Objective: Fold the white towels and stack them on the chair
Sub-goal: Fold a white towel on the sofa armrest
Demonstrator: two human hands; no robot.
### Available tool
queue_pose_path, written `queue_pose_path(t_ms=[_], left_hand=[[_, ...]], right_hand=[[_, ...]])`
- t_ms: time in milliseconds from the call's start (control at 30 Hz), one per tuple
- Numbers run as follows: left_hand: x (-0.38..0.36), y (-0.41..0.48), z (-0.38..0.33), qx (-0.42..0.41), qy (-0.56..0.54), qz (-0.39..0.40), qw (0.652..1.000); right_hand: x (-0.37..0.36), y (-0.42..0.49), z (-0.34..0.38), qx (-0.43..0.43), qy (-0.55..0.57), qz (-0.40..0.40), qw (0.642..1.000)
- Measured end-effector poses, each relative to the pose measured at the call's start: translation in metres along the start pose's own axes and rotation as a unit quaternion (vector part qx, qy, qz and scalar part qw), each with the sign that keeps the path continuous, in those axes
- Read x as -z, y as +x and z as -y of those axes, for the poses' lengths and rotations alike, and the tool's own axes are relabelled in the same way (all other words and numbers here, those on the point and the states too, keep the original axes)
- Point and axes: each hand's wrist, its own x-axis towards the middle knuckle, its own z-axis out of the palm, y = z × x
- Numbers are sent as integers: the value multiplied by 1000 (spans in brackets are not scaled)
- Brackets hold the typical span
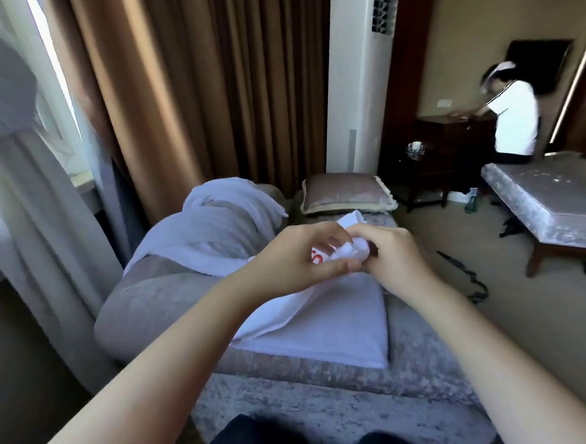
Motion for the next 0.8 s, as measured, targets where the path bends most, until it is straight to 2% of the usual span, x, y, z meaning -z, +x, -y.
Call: queue_pose_path(t_ms=[33, 100, 167, 233, 300, 367, 467, 700, 800], left_hand=[[-1, -2, 4, 22, -20, 16, 999], [0, -7, 20, 56, -10, -3, 998], [0, -15, 43, 99, 81, -43, 991], [-7, -26, 72, 137, 176, -45, 974], [-18, -37, 96, 121, 240, -22, 963], [-30, -46, 111, 112, 272, -5, 956], [-39, -50, 116, 103, 312, 4, 944], [-46, -59, 125, 44, 381, 16, 923], [-43, -60, 133, 14, 376, 38, 926]], right_hand=[[-1, -5, -9, -9, -3, -7, 1000], [-7, -18, -26, -38, -1, -11, 999], [-13, -34, -39, -68, -2, 7, 998], [-21, -47, -47, -92, 11, 59, 994], [-29, -54, -54, -149, 66, 91, 982], [-30, -53, -56, -210, 144, 61, 965], [-30, -40, -47, -239, 206, 5, 949], [-33, -30, -48, -253, 151, -37, 955], [-34, -44, -52, -276, 134, -3, 952]])
